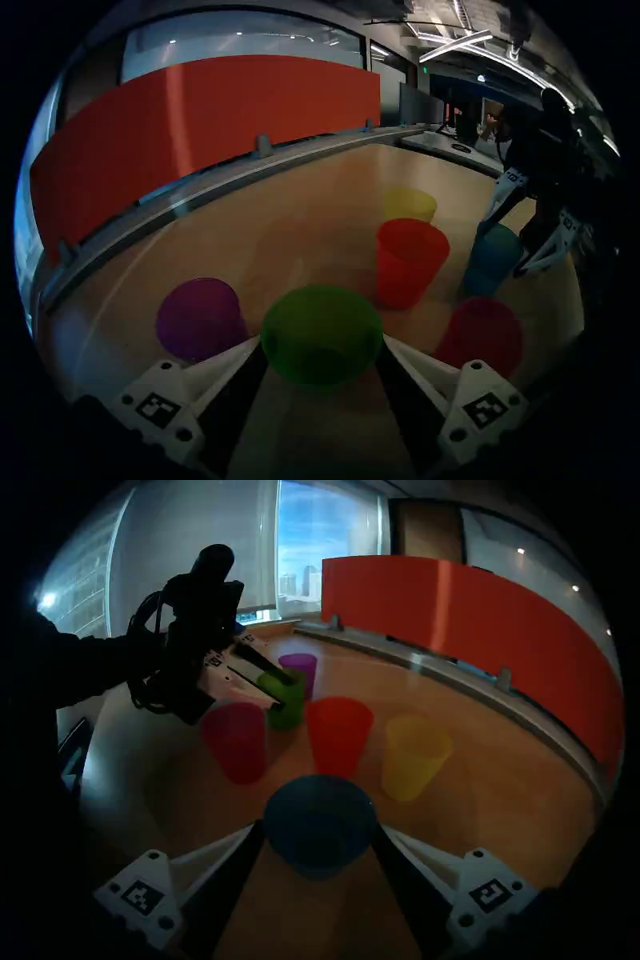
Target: Pour water
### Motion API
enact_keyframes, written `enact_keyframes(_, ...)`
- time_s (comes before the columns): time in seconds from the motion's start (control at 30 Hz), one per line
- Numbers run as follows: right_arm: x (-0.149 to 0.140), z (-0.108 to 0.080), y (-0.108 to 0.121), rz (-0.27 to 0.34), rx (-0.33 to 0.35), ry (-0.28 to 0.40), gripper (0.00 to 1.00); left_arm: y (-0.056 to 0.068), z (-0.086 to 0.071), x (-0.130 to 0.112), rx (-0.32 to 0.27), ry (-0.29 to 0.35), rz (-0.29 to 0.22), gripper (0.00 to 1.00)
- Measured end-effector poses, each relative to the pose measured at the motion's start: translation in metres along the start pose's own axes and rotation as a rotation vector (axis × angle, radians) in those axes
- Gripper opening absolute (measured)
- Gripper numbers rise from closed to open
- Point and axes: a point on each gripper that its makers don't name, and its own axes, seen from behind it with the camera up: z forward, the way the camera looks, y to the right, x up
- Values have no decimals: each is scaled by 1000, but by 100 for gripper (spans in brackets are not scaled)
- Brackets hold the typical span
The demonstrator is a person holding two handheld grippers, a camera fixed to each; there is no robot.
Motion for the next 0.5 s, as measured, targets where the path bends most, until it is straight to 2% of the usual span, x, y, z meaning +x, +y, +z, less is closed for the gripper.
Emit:
enact_keyframes(0.2,1,6,1,-4,1,-1,100,0,1,0,-4,1,-4,86)
enact_keyframes(0.33,1,8,3,-7,-7,-3,92,0,1,1,-4,4,0,86)
enact_keyframes(0.5,2,8,2,-15,-5,0,90,1,1,3,-3,9,5,86)
